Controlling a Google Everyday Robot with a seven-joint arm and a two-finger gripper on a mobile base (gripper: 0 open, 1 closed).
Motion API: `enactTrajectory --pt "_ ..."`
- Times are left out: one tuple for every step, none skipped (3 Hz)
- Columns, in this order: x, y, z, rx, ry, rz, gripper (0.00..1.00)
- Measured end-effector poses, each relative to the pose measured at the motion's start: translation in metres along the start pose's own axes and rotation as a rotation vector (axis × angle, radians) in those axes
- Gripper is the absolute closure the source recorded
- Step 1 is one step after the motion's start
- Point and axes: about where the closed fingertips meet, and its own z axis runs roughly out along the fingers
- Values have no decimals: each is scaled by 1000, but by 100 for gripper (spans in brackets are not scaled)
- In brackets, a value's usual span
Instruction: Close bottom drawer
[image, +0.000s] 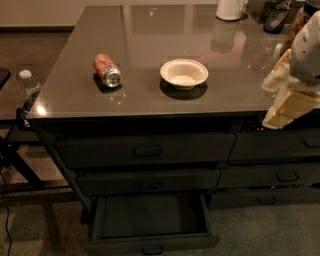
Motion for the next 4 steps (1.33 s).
enactTrajectory --pt "0 0 0 0 0 0 65" --pt "0 0 0 0 0 0 89" --pt "0 0 0 0 0 0 100" --pt "10 9 11 -11 20 25 100"
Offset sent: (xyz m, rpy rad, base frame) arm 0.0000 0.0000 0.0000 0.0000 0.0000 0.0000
